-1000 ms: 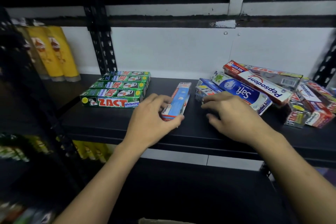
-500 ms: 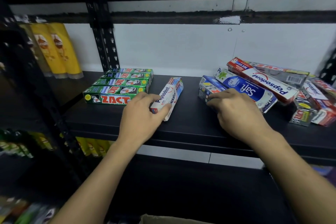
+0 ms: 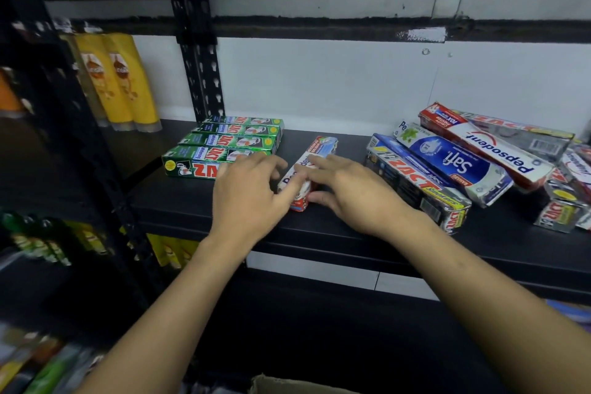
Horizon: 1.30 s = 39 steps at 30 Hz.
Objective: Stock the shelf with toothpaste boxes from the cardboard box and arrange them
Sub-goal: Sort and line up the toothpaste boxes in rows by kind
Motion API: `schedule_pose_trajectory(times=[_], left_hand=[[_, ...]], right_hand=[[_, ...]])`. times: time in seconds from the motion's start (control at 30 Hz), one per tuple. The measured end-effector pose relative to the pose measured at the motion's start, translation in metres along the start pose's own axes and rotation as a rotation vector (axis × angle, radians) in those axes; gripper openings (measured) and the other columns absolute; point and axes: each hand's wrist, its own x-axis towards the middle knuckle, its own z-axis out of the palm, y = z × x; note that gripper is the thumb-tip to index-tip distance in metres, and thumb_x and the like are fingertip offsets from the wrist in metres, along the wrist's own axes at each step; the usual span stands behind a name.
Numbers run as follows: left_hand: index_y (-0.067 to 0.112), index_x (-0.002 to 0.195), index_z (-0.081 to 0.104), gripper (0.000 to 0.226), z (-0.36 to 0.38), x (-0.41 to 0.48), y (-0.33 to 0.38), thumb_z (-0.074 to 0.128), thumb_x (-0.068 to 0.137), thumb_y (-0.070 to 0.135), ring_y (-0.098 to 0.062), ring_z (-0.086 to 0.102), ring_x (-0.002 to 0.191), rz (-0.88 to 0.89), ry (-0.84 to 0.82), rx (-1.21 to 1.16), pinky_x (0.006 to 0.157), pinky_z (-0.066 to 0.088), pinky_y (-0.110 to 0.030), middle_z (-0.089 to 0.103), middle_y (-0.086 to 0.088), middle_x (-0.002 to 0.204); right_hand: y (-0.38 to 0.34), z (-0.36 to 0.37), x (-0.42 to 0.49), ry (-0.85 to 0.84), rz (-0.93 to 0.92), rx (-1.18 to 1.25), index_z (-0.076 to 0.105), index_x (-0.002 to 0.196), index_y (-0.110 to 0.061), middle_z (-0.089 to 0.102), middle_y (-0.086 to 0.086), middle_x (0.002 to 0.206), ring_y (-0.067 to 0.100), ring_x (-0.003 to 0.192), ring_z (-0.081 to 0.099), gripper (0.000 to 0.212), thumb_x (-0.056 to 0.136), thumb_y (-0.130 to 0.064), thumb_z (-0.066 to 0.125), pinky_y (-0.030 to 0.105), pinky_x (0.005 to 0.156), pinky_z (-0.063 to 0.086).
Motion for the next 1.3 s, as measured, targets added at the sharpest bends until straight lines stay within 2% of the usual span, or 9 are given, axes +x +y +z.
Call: schedule_pose_trajectory(times=[0.23,0.37,0.53,0.6,0.8,1.03,1.1,1.23,1.3], left_hand=[[0.024,0.115,0.066,0.048,-0.008,0.024,-0.039,0.048,0.085,0.057,-0.019,0.053,0.111,0.101,-0.024,0.107,0.094,0.032,-0.038,0.065,0.004,0.115],[0.025,0.126,0.06,0.056,-0.006,0.044,-0.066,0.04,0.085,0.058,-0.019,0.047,0.122,0.079,-0.128,0.166,0.1,0.027,-0.037,0.06,0.003,0.131],[0.028,0.143,0.047,0.072,0.008,0.05,-0.083,0.025,0.087,0.069,-0.017,0.032,0.142,-0.014,-0.228,0.177,0.115,0.018,-0.042,0.044,0.005,0.151],[0.03,0.146,0.043,0.073,0.012,0.05,-0.086,0.022,0.089,0.07,-0.015,0.023,0.147,-0.02,-0.258,0.185,0.118,0.013,-0.041,0.037,0.006,0.156],[0.034,0.147,0.042,0.081,0.018,0.049,-0.091,0.007,0.086,0.074,-0.011,0.017,0.149,-0.032,-0.31,0.191,0.121,0.006,-0.038,0.028,0.01,0.16],[0.034,0.148,0.041,0.082,0.019,0.05,-0.092,0.007,0.086,0.075,-0.007,0.02,0.148,-0.04,-0.319,0.193,0.121,0.01,-0.036,0.032,0.012,0.158],[0.035,0.148,0.041,0.083,0.019,0.05,-0.091,0.007,0.084,0.076,-0.007,0.021,0.148,-0.04,-0.318,0.188,0.121,0.011,-0.036,0.033,0.013,0.157],[0.035,0.147,0.042,0.084,0.021,0.05,-0.092,0.009,0.082,0.078,-0.007,0.022,0.147,-0.041,-0.318,0.188,0.12,0.011,-0.036,0.034,0.014,0.157],[0.035,0.147,0.043,0.084,0.02,0.05,-0.092,0.012,0.082,0.078,-0.008,0.023,0.147,-0.039,-0.314,0.183,0.12,0.012,-0.036,0.034,0.013,0.157]], right_hand=[[0.016,0.012,0.028,0.013,0.119,0.033,0.042,0.146,-0.034,0.037,-0.005,0.155,0.027,0.14,0.038,0.055,0.094,-0.044,0.058,0.044,0.109,0.04],[0.027,0.017,0.049,0.062,0.159,-0.024,0.053,0.137,-0.029,0.055,-0.001,0.136,0.032,0.125,0.05,0.048,0.092,-0.046,0.06,0.046,0.096,0.048],[0.038,0.028,0.088,0.025,0.282,-0.136,0.044,0.144,-0.033,0.031,0.008,0.157,0.039,0.141,0.027,0.056,0.093,-0.053,0.054,0.05,0.113,0.03],[0.043,0.035,0.105,0.037,0.308,-0.172,0.045,0.142,-0.028,0.032,0.008,0.155,0.04,0.141,0.024,0.056,0.092,-0.054,0.053,0.052,0.114,0.029],[0.046,0.053,0.142,0.089,0.437,-0.169,0.044,0.131,-0.023,0.058,0.006,0.124,0.034,0.117,0.049,0.05,0.094,-0.055,0.044,0.048,0.1,0.039],[0.051,0.064,0.166,0.123,0.509,-0.247,0.048,0.129,-0.025,0.061,0.001,0.121,0.032,0.12,0.047,0.05,0.094,-0.059,0.038,0.051,0.1,0.032],[0.059,0.062,0.161,0.149,0.503,-0.211,0.051,0.128,-0.024,0.061,-0.001,0.121,0.031,0.119,0.047,0.046,0.093,-0.052,0.041,0.053,0.103,0.03],[0.071,0.066,0.154,0.164,0.449,-0.13,0.043,0.141,-0.023,0.051,0.001,0.137,0.03,0.127,0.042,0.048,0.094,-0.032,0.041,0.059,0.112,0.021],[0.073,0.069,0.156,0.164,0.436,-0.163,0.042,0.141,-0.021,0.052,0.003,0.134,0.032,0.124,0.044,0.046,0.095,-0.026,0.04,0.06,0.112,0.023]])
